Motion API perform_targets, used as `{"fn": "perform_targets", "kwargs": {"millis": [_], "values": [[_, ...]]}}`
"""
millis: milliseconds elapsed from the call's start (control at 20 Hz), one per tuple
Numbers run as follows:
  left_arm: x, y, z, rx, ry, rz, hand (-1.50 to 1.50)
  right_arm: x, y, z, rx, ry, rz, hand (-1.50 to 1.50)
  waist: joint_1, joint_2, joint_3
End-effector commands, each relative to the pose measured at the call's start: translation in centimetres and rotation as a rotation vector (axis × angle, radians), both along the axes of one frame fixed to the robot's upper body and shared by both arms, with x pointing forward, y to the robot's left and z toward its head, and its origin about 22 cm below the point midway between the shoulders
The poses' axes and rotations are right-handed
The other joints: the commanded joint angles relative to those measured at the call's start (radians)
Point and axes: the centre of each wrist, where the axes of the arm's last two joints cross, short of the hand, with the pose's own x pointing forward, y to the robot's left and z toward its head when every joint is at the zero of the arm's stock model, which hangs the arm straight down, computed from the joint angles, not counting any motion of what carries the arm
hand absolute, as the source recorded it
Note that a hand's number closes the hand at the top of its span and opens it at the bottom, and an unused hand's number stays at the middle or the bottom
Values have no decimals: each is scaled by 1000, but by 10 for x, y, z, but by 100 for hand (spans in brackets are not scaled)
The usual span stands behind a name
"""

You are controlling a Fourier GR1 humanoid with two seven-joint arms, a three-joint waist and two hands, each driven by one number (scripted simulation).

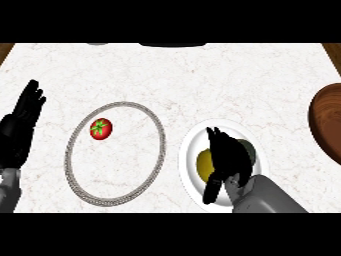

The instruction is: Pick the lemon from the plate and place it in the bowl

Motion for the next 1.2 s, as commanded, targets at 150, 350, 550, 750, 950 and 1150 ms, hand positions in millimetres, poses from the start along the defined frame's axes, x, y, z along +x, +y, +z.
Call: {"fn": "perform_targets", "kwargs": {"millis": [150,350,550,750,950,1150], "values": [[4,7,11,6,-14,16,0,5,8,0,-82,23,-89,-150,1,0,0],[17,-6,5,3,-7,15,0,16,16,-11,-83,48,-85,-150,0,2,0],[-4,-1,-1,4,-1,6,0,12,8,-39,-20,110,-87,150,5,1,0],[-4,-8,-10,-2,-23,6,0,22,8,-49,1,58,-8,150,3,1,0],[-8,10,-13,1,6,3,0,36,11,-38,13,37,-21,150,4,1,0],[0,-6,0,-4,-2,3,0,34,-4,-57,-11,-13,-23,150,3,1,0]]}}
